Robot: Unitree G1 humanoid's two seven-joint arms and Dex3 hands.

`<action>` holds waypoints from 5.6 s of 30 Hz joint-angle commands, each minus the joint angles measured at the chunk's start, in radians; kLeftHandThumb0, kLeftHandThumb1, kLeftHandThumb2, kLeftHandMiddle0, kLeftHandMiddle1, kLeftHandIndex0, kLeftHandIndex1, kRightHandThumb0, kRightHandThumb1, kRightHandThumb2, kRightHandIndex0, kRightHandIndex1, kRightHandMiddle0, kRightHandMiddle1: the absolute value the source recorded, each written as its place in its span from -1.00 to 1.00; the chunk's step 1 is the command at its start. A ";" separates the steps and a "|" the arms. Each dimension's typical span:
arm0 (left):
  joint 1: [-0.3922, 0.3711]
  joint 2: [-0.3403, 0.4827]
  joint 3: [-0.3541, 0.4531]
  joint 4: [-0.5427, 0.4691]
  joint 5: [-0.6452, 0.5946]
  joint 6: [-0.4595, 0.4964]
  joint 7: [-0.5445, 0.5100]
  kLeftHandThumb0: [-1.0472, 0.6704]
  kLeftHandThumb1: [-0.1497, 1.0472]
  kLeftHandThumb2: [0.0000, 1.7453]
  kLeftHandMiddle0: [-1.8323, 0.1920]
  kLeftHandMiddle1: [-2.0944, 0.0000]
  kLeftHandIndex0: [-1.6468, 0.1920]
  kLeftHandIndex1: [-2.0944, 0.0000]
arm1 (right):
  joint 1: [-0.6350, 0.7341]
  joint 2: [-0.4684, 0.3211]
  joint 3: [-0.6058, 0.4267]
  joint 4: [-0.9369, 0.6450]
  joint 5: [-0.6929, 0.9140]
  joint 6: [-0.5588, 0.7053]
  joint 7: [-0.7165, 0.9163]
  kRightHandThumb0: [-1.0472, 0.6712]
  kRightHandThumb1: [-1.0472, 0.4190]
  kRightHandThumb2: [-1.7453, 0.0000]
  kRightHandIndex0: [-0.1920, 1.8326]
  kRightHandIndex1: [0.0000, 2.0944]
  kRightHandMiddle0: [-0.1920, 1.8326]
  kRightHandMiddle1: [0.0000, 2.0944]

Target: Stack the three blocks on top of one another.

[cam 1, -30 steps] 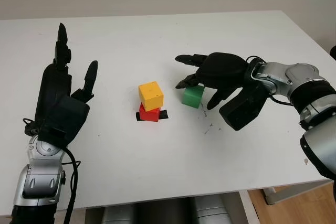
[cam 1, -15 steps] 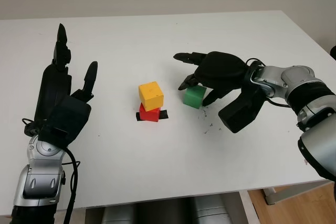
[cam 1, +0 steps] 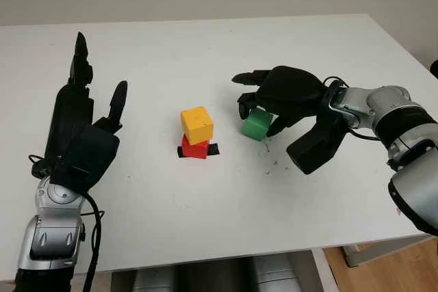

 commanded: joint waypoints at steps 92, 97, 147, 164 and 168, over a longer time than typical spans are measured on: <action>0.021 -0.010 0.005 -0.022 0.013 0.001 0.004 -0.54 1.00 -0.24 0.96 0.95 0.98 0.95 | 0.130 0.285 -0.640 -0.493 0.983 0.818 1.167 -0.33 -0.81 0.94 -0.44 -0.93 -0.39 0.50; 0.023 -0.013 0.004 -0.029 0.013 0.009 0.006 -0.55 1.00 -0.25 0.96 0.95 0.98 0.95 | 0.127 0.289 -0.632 -0.487 0.976 0.805 1.176 -0.35 -0.83 0.94 -0.46 -0.94 -0.40 0.52; 0.036 -0.025 0.002 -0.043 0.020 0.018 0.013 -0.56 1.00 -0.25 0.96 0.95 0.97 0.95 | 0.133 0.282 -0.624 -0.450 0.933 0.772 1.207 -0.37 -0.85 0.94 -0.52 -0.98 -0.58 0.35; 0.035 -0.025 0.000 -0.035 0.024 0.002 0.018 -0.54 1.00 -0.26 0.95 0.95 0.96 0.94 | 0.135 0.281 -0.632 -0.469 0.955 0.799 1.247 -0.49 -0.74 0.94 -0.86 -0.97 -0.81 -0.66; 0.035 -0.025 0.000 -0.033 0.021 0.000 0.017 -0.55 1.00 -0.26 0.95 0.95 0.96 0.95 | 0.137 0.276 -0.635 -0.483 0.957 0.797 1.248 -0.54 -0.74 0.94 -0.91 -0.97 -0.87 -0.82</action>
